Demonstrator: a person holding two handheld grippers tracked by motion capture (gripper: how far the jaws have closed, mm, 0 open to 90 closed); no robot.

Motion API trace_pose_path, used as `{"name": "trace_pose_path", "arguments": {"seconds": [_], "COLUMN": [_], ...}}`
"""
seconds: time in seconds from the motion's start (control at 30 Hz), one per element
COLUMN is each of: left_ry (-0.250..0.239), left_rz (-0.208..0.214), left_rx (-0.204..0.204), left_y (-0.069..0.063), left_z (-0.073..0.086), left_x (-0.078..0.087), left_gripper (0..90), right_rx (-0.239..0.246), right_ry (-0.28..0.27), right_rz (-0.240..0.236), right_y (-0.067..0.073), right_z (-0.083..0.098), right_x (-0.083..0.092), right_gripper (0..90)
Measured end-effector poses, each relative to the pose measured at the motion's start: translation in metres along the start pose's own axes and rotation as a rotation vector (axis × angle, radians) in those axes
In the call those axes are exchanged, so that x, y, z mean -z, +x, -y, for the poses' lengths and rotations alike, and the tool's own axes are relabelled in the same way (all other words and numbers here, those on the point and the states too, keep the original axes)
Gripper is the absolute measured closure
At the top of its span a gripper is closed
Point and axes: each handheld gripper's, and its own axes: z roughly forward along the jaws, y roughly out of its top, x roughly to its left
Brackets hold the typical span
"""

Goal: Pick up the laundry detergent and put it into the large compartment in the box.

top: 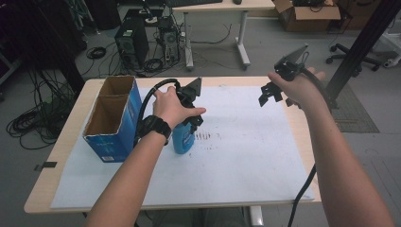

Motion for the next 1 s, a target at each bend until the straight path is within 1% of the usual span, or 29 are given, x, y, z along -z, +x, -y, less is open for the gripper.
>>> {"name": "trace_pose_path", "arguments": {"seconds": [0.23, 0.63, 0.77, 0.9, 1.0], "left_ry": [-0.003, -0.007, -0.008, -0.007, -0.007], "left_rz": [0.006, 0.008, 0.003, 0.000, -0.001], "left_rx": [0.009, 0.001, 0.000, -0.004, -0.007], "left_y": [0.0011, -0.0007, -0.0006, -0.0010, -0.0005], "left_z": [0.0007, -0.0008, -0.0010, -0.0014, -0.0013], "left_x": [-0.0009, -0.0008, -0.0008, -0.0007, -0.0005], "left_gripper": [3.9, 4.0, 4.1, 4.7, 7.2], "right_rx": [0.000, 0.003, 0.000, 0.004, 0.003], "right_ry": [0.000, -0.003, -0.003, -0.006, -0.007], "right_rz": [-0.004, -0.007, -0.007, -0.008, -0.009], "right_y": [-0.0003, -0.0008, -0.0012, -0.0018, -0.0022], "right_z": [0.0008, 0.0017, 0.0021, 0.0024, 0.0025], "right_x": [-0.0022, -0.0020, -0.0012, -0.0013, -0.0014], "right_gripper": [3.5, 3.5, 3.5, 3.5, 3.5]}}
